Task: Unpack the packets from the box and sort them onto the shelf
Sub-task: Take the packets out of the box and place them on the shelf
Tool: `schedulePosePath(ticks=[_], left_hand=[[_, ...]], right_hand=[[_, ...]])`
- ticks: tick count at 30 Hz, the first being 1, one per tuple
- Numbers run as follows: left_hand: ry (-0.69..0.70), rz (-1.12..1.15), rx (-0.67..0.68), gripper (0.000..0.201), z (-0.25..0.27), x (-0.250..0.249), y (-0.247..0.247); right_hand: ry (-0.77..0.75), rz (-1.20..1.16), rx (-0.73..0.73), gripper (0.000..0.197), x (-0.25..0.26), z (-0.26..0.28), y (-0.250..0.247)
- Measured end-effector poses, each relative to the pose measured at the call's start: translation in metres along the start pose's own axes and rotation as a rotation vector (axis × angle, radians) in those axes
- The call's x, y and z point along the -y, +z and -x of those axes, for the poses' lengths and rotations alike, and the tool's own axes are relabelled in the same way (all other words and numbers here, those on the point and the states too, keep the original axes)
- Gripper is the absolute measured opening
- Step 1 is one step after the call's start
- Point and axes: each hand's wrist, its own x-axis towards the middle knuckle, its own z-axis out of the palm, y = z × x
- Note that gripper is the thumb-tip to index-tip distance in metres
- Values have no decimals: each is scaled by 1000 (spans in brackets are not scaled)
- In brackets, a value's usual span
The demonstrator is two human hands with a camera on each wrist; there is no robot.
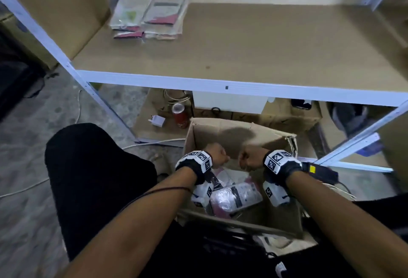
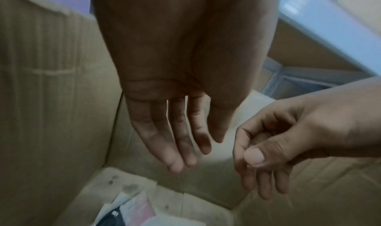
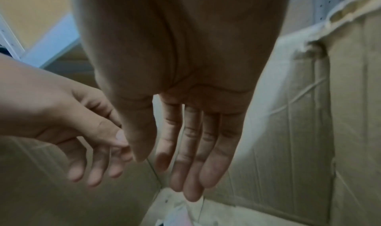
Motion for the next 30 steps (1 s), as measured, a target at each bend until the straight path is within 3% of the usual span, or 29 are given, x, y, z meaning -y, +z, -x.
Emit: schedulePosePath(ticks=[4,8,12,15,24,30], left_hand=[[-78,40,7,15,-20,17,19],[-131,46,58,28,-33,30,32],[-144,-2,89,21,-43,43,39],[-184,-56,133,33,-49,51,44],[-268,-30,141,30,-57,60,50],[-223,14,115,34,-54,70,55]], right_hand=[[29,-1,46,14,-9,-26,19],[61,111,44,10,-21,-50,38],[30,212,29,22,-28,-69,57],[57,213,63,26,-34,-78,78],[-13,165,49,39,-50,-84,116],[34,257,117,45,-62,-89,121]])
